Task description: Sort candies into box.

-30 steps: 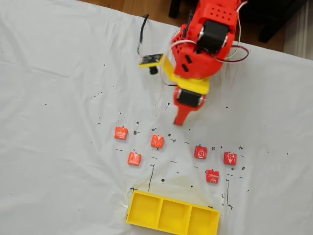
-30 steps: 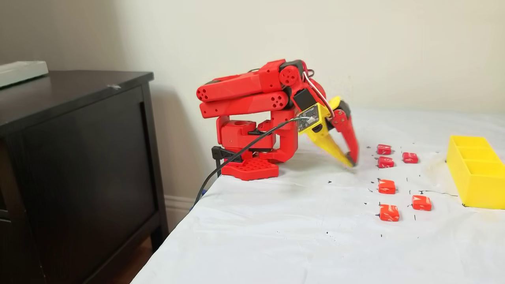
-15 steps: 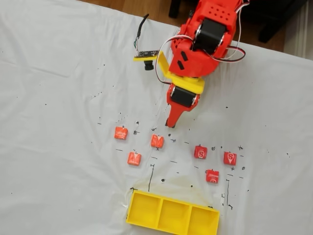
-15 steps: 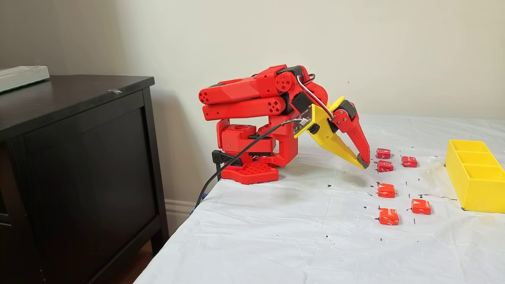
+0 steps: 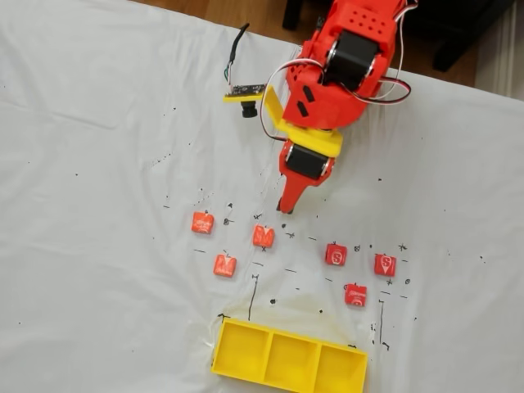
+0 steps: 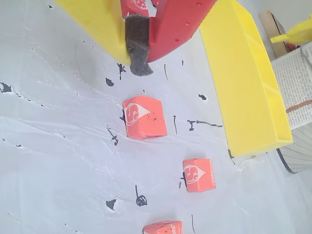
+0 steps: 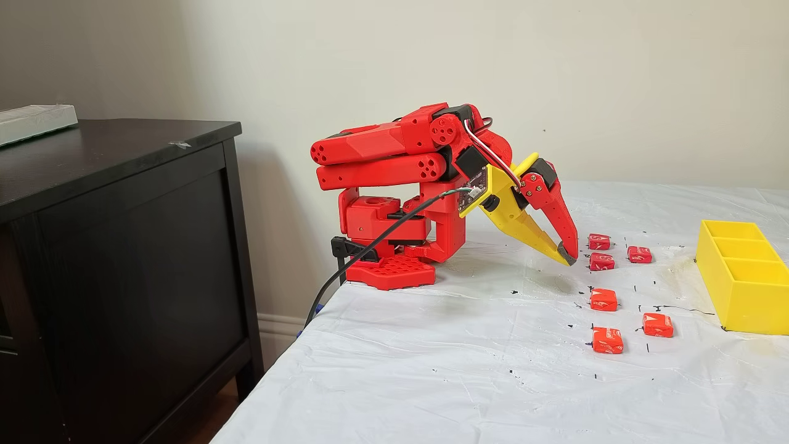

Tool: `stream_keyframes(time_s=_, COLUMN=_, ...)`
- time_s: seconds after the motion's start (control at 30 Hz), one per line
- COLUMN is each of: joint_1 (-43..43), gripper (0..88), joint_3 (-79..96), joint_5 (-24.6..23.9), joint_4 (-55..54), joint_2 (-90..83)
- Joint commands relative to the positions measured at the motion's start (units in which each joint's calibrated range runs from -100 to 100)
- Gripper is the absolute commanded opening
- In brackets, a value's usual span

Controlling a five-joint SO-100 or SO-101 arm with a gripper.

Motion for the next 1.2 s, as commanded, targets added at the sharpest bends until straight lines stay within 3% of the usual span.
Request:
stream_keyframes(time_s=0.0, joint_1=0.2, gripper=0.2, joint_3=0.3, joint_5=-0.1, joint_4=-0.9, joint_2=0.3)
stream_keyframes(time_s=0.67, joint_1=0.2, gripper=0.2, joint_3=0.3, joint_5=0.0, joint_4=-0.7, joint_2=0.3)
stream_keyframes(time_s=1.17, joint_1=-10.0, gripper=0.1, joint_3=-13.0, joint_5=4.3, joint_4=9.6, joint_2=0.1)
